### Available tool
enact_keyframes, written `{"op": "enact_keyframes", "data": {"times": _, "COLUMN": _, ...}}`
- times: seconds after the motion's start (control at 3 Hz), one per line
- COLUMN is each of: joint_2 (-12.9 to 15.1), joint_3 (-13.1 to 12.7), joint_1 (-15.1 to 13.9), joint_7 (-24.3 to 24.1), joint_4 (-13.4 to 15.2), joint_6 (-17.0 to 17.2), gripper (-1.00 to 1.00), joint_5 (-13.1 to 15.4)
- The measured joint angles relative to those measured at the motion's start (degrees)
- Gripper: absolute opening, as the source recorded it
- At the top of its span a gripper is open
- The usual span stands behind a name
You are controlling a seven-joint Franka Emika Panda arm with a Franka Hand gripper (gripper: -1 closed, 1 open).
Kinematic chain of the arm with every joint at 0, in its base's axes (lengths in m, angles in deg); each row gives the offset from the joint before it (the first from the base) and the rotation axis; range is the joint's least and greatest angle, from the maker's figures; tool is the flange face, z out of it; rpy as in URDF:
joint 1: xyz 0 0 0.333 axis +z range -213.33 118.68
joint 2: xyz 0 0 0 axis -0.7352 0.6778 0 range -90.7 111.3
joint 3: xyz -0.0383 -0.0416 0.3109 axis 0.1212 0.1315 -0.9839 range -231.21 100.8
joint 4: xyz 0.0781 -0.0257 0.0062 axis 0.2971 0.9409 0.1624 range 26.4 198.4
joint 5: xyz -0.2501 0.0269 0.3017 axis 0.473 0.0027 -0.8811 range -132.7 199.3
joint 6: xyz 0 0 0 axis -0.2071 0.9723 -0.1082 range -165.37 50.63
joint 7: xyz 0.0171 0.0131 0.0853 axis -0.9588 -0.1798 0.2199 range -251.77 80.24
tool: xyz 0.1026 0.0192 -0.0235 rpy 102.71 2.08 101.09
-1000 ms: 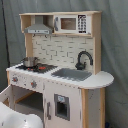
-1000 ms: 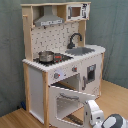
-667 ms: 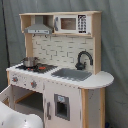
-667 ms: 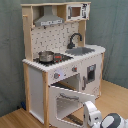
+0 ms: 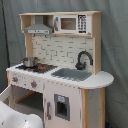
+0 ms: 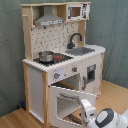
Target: Play with the kitchen
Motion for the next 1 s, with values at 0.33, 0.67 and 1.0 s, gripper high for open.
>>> {"op": "enact_keyframes", "data": {"times": 0.33, "joint_2": 1.6, "joint_3": 1.4, "joint_1": 0.1, "joint_7": -2.4, "joint_4": 3.9, "joint_6": -2.6, "gripper": 1.00, "joint_5": 1.3}}
{"op": "enact_keyframes", "data": {"times": 0.67, "joint_2": 4.2, "joint_3": 1.5, "joint_1": 0.2, "joint_7": -5.6, "joint_4": 8.6, "joint_6": -3.7, "gripper": 1.00, "joint_5": 3.2}}
{"op": "enact_keyframes", "data": {"times": 1.0, "joint_2": 7.0, "joint_3": 1.5, "joint_1": 0.3, "joint_7": -8.8, "joint_4": 13.1, "joint_6": -5.2, "gripper": 1.00, "joint_5": 5.1}}
